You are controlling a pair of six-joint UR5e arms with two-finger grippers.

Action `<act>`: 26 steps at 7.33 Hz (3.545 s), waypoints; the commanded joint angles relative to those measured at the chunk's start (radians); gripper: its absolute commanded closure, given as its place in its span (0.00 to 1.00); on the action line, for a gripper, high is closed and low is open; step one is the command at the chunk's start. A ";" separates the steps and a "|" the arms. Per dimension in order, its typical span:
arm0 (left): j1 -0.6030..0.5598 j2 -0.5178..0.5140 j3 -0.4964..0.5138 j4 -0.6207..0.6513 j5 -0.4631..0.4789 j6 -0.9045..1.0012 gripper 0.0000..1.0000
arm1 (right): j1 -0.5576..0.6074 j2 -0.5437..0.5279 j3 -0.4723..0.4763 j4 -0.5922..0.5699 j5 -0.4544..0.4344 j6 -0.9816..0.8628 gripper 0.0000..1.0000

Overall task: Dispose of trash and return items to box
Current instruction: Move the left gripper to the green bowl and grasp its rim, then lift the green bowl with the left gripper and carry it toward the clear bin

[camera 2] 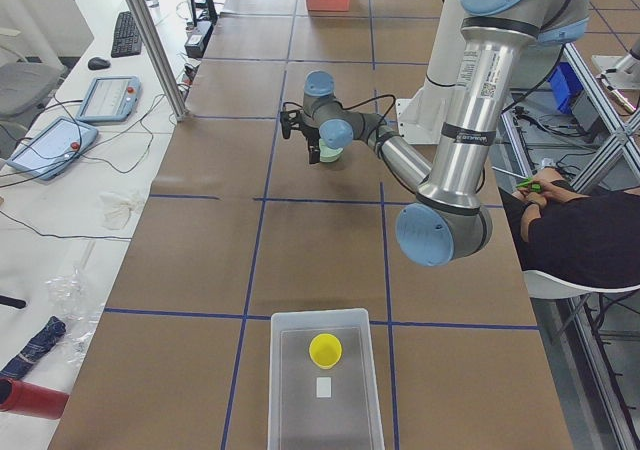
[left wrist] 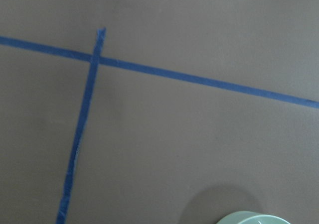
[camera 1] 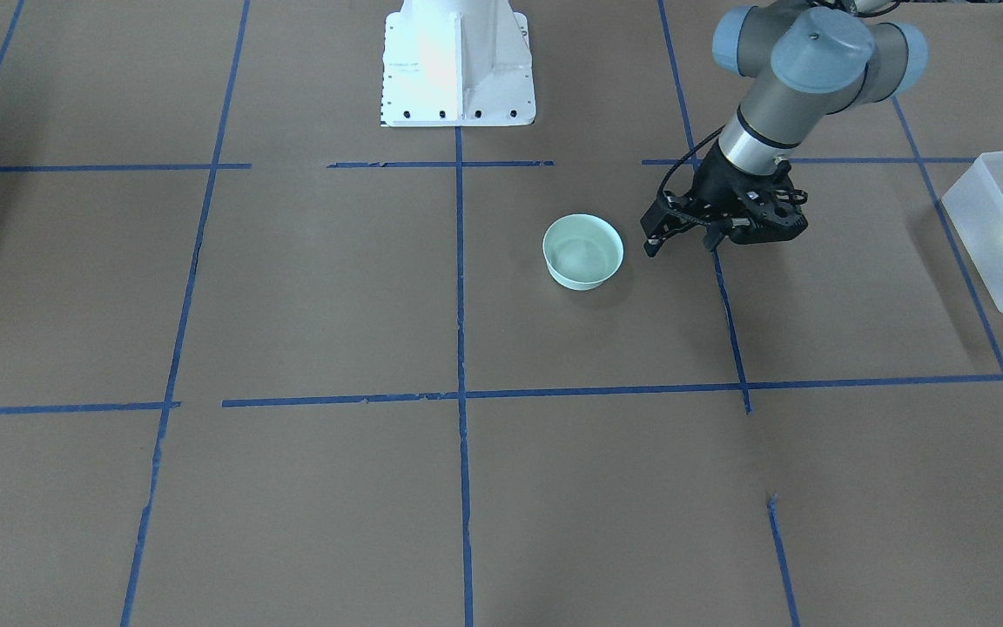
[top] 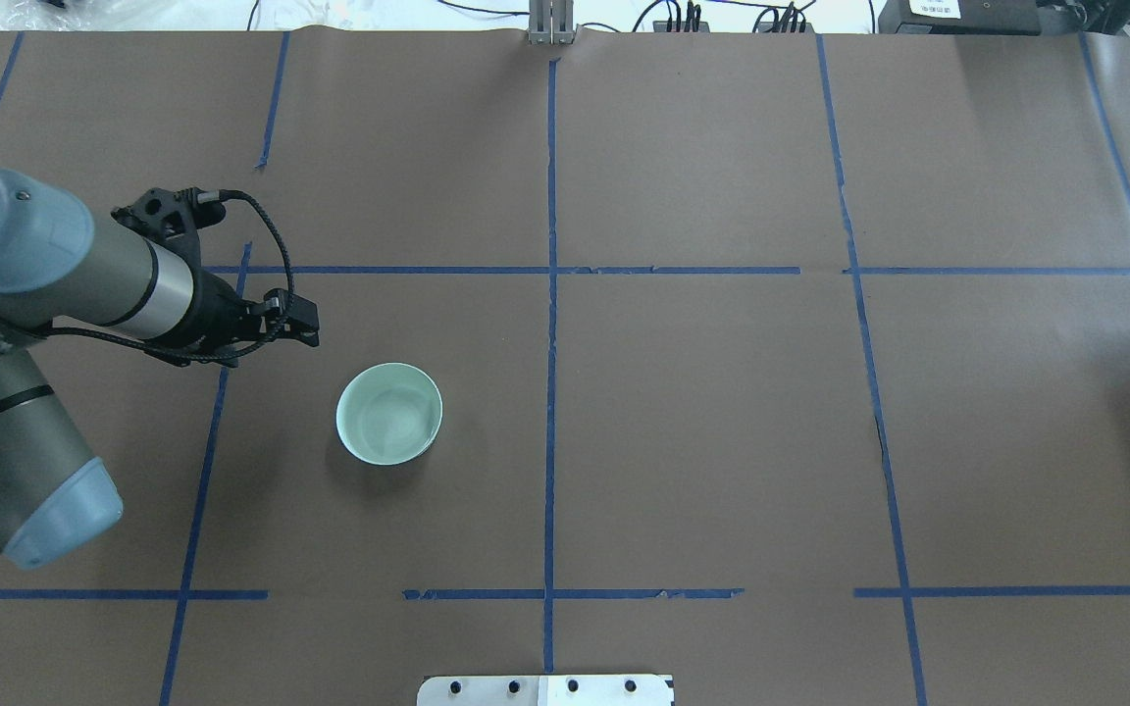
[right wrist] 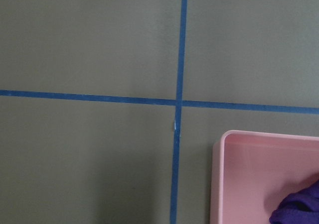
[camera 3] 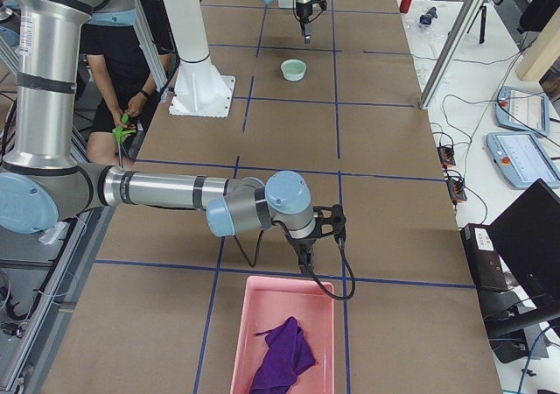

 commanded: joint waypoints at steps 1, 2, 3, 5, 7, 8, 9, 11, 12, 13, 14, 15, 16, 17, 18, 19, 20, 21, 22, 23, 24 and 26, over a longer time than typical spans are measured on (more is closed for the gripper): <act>0.082 -0.053 0.069 0.001 0.061 -0.061 0.00 | -0.014 -0.001 0.095 -0.127 0.039 0.026 0.00; 0.117 -0.056 0.092 -0.002 0.075 -0.072 0.00 | -0.014 -0.003 0.100 -0.125 0.084 0.064 0.00; 0.134 -0.058 0.097 -0.002 0.075 -0.072 0.02 | -0.016 -0.003 0.102 -0.124 0.104 0.092 0.00; 0.163 -0.067 0.109 -0.002 0.077 -0.100 0.28 | -0.022 -0.003 0.111 -0.125 0.104 0.094 0.00; 0.171 -0.076 0.126 -0.002 0.077 -0.100 0.76 | -0.022 -0.003 0.111 -0.125 0.104 0.094 0.00; 0.171 -0.078 0.120 -0.002 0.077 -0.100 0.95 | -0.023 -0.001 0.111 -0.125 0.102 0.094 0.00; 0.170 -0.076 0.111 -0.002 0.075 -0.098 1.00 | -0.023 0.000 0.111 -0.125 0.101 0.094 0.00; 0.156 -0.067 0.036 0.008 0.069 -0.095 1.00 | -0.028 0.002 0.109 -0.125 0.089 0.091 0.00; 0.106 -0.060 -0.013 0.031 0.060 -0.088 1.00 | -0.032 -0.001 0.108 -0.124 0.086 0.086 0.00; 0.006 -0.064 -0.036 0.086 0.007 -0.047 1.00 | -0.032 -0.001 0.105 -0.122 0.066 0.077 0.00; -0.078 -0.063 -0.039 0.106 -0.053 0.072 1.00 | -0.043 0.002 0.103 -0.122 0.050 0.074 0.00; -0.120 -0.055 -0.036 0.108 -0.070 0.146 1.00 | -0.043 -0.001 0.087 -0.121 0.049 0.060 0.00; -0.145 -0.038 -0.036 0.108 -0.078 0.191 1.00 | -0.042 -0.004 0.064 -0.119 0.055 0.014 0.00; -0.180 -0.015 -0.036 0.110 -0.078 0.262 1.00 | -0.042 -0.001 0.022 -0.118 0.061 -0.015 0.00; -0.232 0.032 -0.036 0.108 -0.093 0.359 1.00 | -0.039 -0.001 -0.002 -0.116 0.059 -0.015 0.00; -0.293 0.075 -0.024 0.108 -0.135 0.486 1.00 | -0.014 -0.001 -0.012 -0.118 0.066 -0.015 0.00; -0.367 0.106 -0.006 0.108 -0.159 0.593 1.00 | 0.009 0.000 -0.013 -0.118 0.084 -0.015 0.00; -0.419 0.146 0.006 0.108 -0.176 0.691 1.00 | 0.020 0.008 -0.012 -0.116 0.086 -0.014 0.00; -0.492 0.189 0.034 0.108 -0.202 0.810 1.00 | 0.026 0.020 -0.012 -0.118 0.083 -0.012 0.00; -0.565 0.216 0.074 0.104 -0.239 0.928 1.00 | 0.027 0.039 -0.012 -0.119 0.082 -0.005 0.00; -0.618 0.223 0.118 0.104 -0.256 1.019 1.00 | 0.027 0.055 -0.013 -0.122 0.082 0.000 0.00; -0.732 0.249 0.174 0.110 -0.256 1.202 1.00 | 0.027 0.059 -0.019 -0.121 0.082 0.002 0.00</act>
